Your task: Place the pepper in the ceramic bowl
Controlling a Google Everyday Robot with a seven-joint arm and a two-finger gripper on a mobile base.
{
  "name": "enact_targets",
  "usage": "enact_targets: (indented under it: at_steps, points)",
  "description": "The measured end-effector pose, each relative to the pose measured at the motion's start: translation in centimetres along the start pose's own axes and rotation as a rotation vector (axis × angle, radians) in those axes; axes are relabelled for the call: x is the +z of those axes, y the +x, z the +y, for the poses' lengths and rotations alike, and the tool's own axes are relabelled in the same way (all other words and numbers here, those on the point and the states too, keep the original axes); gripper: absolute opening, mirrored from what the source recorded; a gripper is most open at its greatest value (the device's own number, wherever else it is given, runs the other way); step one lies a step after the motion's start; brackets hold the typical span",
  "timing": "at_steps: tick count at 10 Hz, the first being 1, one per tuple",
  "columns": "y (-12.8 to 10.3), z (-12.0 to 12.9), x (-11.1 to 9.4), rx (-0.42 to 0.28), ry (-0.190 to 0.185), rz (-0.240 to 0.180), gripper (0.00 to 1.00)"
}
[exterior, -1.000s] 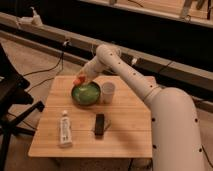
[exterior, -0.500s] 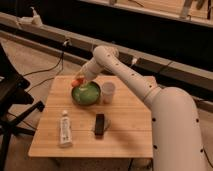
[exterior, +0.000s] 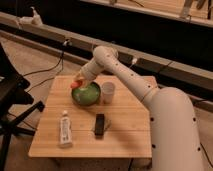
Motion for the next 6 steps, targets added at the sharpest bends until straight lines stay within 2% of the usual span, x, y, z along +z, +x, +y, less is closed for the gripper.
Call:
enact_targets:
  at_steps: [1,2,4,5,6]
  points:
    - [-0.21,0.35,0.31,-0.003,-0.01,-0.003,0.27]
    - [-0.21,0.69,0.96,-0.007,-0.011,-0.004,0.2]
    - [0.49,0.78,0.9,0.0,0.003,0.006,0.06]
    - [0.43,0.36,0.53,0.008,0.013,0.007,0.04]
    - [0.62,0.26,0.17,0.02,0.021,0.009,0.08]
